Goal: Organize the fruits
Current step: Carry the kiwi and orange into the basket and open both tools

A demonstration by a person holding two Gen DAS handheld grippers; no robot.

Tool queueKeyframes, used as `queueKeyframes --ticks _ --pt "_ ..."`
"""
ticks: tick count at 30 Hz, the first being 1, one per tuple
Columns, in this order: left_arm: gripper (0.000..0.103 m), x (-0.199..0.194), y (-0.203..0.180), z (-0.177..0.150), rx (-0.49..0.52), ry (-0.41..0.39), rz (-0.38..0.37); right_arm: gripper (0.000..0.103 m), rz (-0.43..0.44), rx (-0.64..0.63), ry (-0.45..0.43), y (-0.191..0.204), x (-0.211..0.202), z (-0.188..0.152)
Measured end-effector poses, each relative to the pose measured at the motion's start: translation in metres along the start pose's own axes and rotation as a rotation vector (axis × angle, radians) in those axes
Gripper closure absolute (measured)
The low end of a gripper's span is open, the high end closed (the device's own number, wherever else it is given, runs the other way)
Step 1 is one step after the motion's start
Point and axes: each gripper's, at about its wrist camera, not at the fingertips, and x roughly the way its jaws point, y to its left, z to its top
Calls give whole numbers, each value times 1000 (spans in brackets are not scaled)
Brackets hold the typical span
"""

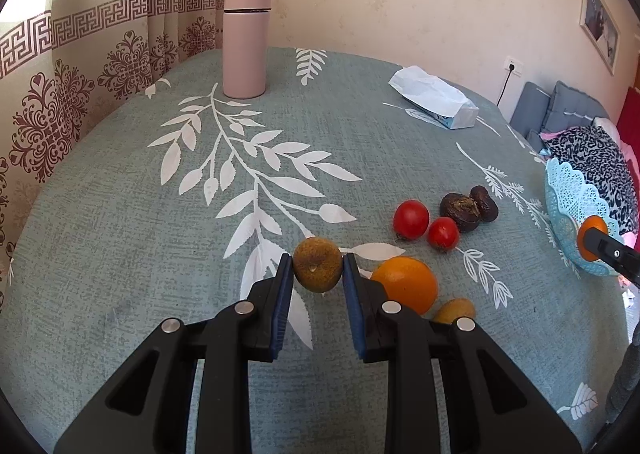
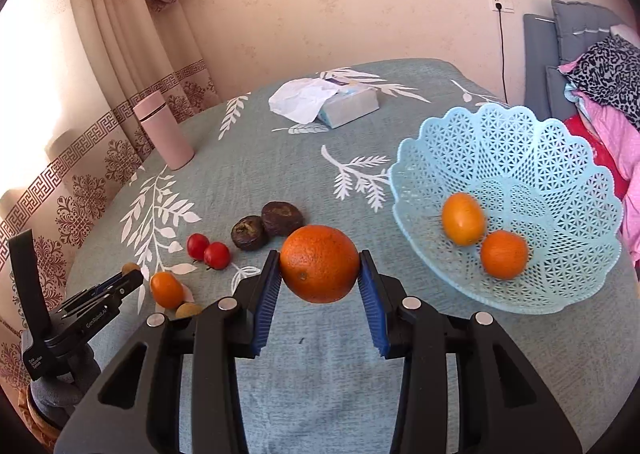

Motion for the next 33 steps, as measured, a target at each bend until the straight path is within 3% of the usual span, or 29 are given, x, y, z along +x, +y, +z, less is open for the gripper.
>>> queueKeyframes --ticks 17,25,33 --pt "78 -16 -30 11 54 -37 47 62 -224 171 -102 -113 -38 9" --pt "78 -23 -77 17 130 -51 -1 57 -262 223 -170 -140 -52 8" --pt "78 -26 -142 24 214 -62 -110 57 -355 210 -244 -145 -58 -1"
